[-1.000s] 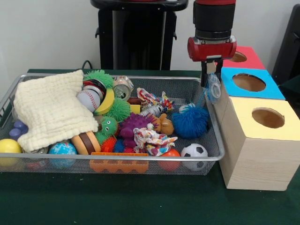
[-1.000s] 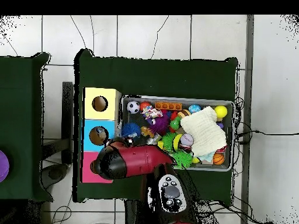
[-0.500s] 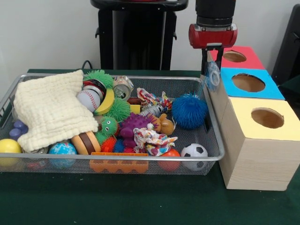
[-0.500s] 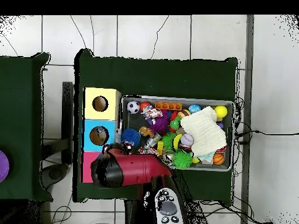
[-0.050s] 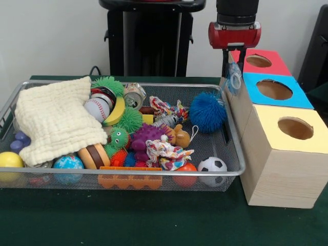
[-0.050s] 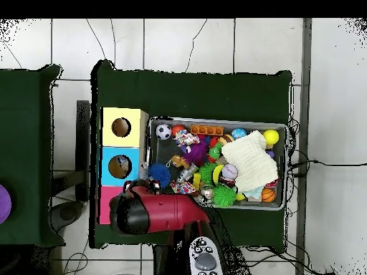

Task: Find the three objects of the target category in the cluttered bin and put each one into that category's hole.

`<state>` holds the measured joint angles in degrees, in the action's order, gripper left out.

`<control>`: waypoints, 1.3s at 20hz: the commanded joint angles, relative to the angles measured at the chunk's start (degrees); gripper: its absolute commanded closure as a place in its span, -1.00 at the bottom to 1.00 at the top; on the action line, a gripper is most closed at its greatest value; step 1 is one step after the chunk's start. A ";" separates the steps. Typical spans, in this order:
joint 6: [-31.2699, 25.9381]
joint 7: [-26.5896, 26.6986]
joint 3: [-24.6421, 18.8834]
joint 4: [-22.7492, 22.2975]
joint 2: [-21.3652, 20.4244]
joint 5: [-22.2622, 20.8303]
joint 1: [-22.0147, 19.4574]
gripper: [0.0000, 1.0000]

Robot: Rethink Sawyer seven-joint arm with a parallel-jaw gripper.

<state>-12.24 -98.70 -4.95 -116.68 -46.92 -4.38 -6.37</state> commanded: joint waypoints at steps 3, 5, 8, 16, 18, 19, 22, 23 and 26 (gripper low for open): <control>-7.74 -9.66 -3.12 -1.55 -3.39 4.30 0.37 1.00; -9.89 -8.71 -3.62 -1.20 -4.13 4.68 -0.66 1.00; -11.99 -7.00 -4.75 -1.08 -4.94 5.18 -2.69 1.00; -19.89 -3.62 -3.56 1.74 -7.49 4.33 -4.61 1.00; -23.21 -2.51 -3.48 2.87 -8.27 4.12 -5.48 1.00; -24.40 -2.18 -3.53 3.29 -8.51 4.04 -5.81 1.00; -28.87 -1.85 -3.34 5.07 -9.20 3.78 -6.32 1.00; -30.22 -2.01 -3.16 5.62 -9.52 3.64 -6.28 1.00; -31.26 -2.95 -3.12 5.61 -10.13 3.68 -6.16 1.00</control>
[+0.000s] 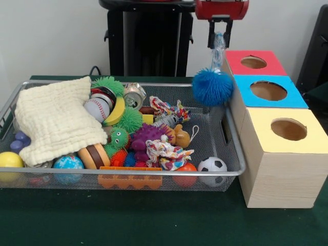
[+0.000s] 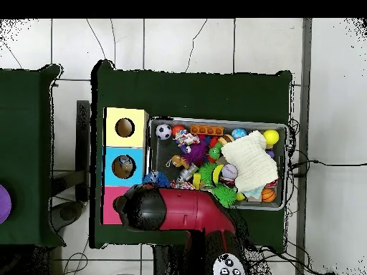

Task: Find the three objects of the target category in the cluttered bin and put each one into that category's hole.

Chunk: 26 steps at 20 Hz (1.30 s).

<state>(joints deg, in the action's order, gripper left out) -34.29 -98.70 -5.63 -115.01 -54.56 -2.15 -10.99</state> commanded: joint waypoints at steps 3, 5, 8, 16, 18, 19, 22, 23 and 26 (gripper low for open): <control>-8.83 -2.99 -2.78 3.43 -2.83 1.36 -1.86 1.00; -8.62 -2.07 -3.31 2.86 -3.05 1.63 -2.80 1.00; -10.19 -0.12 -3.76 3.00 -3.69 1.69 -4.41 1.00; -7.00 2.02 -5.28 1.03 -4.15 0.57 -7.32 1.00; -6.16 1.56 -5.23 1.40 -3.68 -0.33 -7.36 1.00; -6.09 1.41 -5.15 2.28 -3.22 -0.72 -7.51 1.00; -6.80 3.92 -6.40 3.58 -2.47 -0.76 -9.83 1.00; -7.15 5.21 -6.95 3.99 -2.24 -0.81 -10.87 1.00; -8.89 8.51 -8.74 5.78 -1.19 -1.59 -13.90 1.00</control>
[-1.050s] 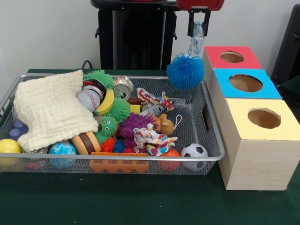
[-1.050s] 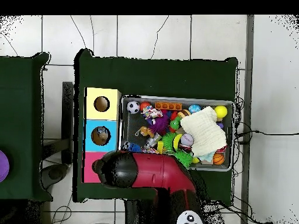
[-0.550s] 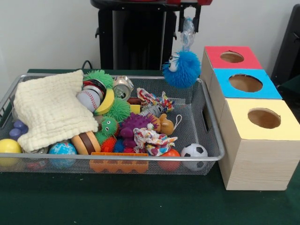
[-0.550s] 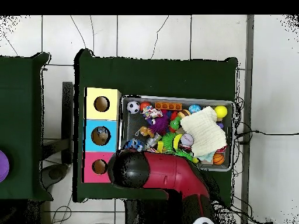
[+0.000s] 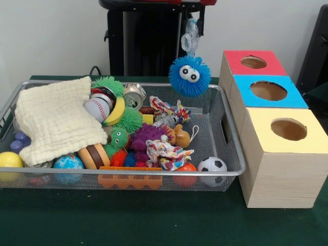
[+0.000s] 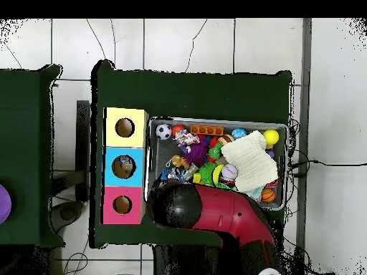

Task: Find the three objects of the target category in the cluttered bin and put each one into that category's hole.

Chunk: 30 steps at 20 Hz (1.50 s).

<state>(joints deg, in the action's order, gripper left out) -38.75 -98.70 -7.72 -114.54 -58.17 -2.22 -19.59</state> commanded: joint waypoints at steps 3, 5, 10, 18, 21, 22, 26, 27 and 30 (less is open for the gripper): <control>-4.02 9.63 -8.10 5.61 2.96 -2.52 -7.08 1.00; -2.24 9.03 -8.56 5.27 3.26 -3.70 -7.52 1.00; 0.52 7.07 -9.22 5.47 4.76 -5.87 -7.51 1.00; 2.38 1.12 -7.60 11.82 10.27 -10.50 -2.08 1.00; 2.33 -0.26 -6.92 13.73 11.61 -11.21 -0.89 1.00; 3.11 -0.92 -6.52 13.89 11.93 -11.59 -0.43 1.00; 7.08 -2.93 -5.54 13.78 13.33 -12.58 0.78 1.00; 8.15 -3.49 -5.33 14.05 14.05 -12.80 1.20 1.00; 10.16 -4.40 -4.83 15.19 15.83 -13.19 2.17 1.00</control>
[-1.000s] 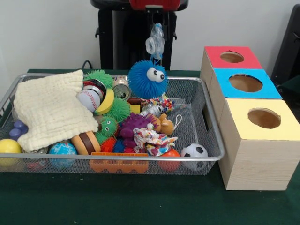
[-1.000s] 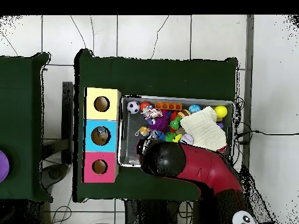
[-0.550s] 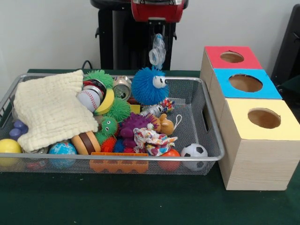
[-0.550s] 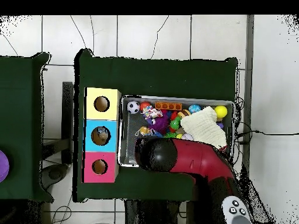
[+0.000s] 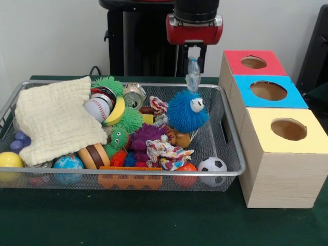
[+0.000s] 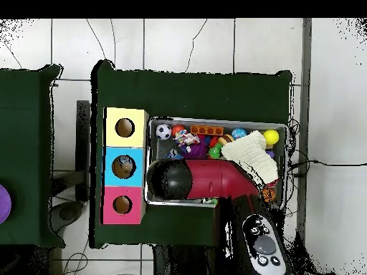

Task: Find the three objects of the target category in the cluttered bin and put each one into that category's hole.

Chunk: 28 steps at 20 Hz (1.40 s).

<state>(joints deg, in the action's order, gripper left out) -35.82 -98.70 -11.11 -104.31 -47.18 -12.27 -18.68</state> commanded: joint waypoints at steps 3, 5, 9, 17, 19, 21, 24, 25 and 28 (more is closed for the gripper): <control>9.30 -5.17 -0.62 6.03 6.34 -3.59 2.28 1.00; 11.17 -5.19 -0.73 5.61 6.94 -3.53 2.12 1.00; 15.83 -6.55 -0.45 3.41 7.58 -3.37 2.12 1.00; 25.97 -9.76 2.10 1.88 10.65 -2.72 5.23 1.00; 27.29 -10.04 3.04 1.88 11.07 -2.29 6.08 1.00; 28.15 -10.03 3.71 1.87 11.45 -1.90 6.71 1.00; 28.84 -9.80 4.50 2.12 11.86 -1.42 7.47 1.00; 29.25 -9.86 4.84 2.20 12.03 -1.24 7.79 1.00; 29.65 -9.34 4.60 2.11 12.31 -0.92 7.66 -1.00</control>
<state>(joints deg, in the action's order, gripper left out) -9.41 -98.70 -7.51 -102.30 -36.81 -13.58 -10.94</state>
